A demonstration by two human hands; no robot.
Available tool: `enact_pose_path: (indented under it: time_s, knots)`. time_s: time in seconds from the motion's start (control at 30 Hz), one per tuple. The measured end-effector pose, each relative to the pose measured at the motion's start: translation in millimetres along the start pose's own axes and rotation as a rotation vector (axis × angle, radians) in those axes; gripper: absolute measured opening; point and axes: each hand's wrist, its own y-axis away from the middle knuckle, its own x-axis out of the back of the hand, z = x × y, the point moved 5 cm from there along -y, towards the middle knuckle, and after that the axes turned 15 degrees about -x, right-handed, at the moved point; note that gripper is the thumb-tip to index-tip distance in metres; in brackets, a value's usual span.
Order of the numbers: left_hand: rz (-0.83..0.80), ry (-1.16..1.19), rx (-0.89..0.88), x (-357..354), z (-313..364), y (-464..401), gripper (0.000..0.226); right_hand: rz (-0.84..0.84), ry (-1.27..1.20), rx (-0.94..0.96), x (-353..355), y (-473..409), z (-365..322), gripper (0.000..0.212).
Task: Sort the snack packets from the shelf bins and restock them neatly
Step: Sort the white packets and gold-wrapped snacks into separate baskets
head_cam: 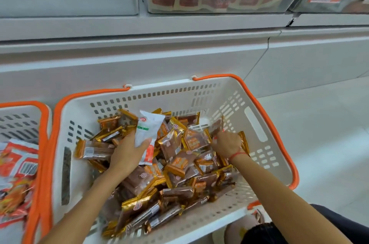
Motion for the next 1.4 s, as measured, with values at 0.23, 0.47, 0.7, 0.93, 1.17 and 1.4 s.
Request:
enact_pose_path:
  time_s: [0.23, 0.47, 0.7, 0.93, 1.17, 1.4]
  knots:
    - [0.15, 0.343, 0.063, 10.4, 30.0, 0.5, 0.032, -0.237, -0.548, 0.265, 37.4, -2.1, -11.0, 0.008]
    - [0.135, 0.83, 0.121, -0.1, 81.6, -0.2, 0.053, -0.358, -1.221, 0.492, 140.1, 54.7, -37.8, 0.011]
    - [0.314, 0.664, 0.026, 14.2, 74.2, 19.0, 0.035, -0.562, -0.984, 0.696, 121.7, 86.1, -69.0, 0.024]
    - [0.453, 0.556, 0.015, 28.1, 30.7, 48.4, 0.041, -0.404, -0.285, 0.451, 6.6, 17.3, -41.9, 0.03]
    - [0.384, 0.537, 0.049, 16.3, 16.1, 57.2, 0.041, -0.542, 0.054, 0.4, -41.4, 0.0, -30.6, 0.035]
    - [0.347, 0.589, 0.066, 20.1, 30.3, 50.5, 0.03, -0.566, -0.267, 0.415, 0.7, -0.2, -11.5, 0.014]
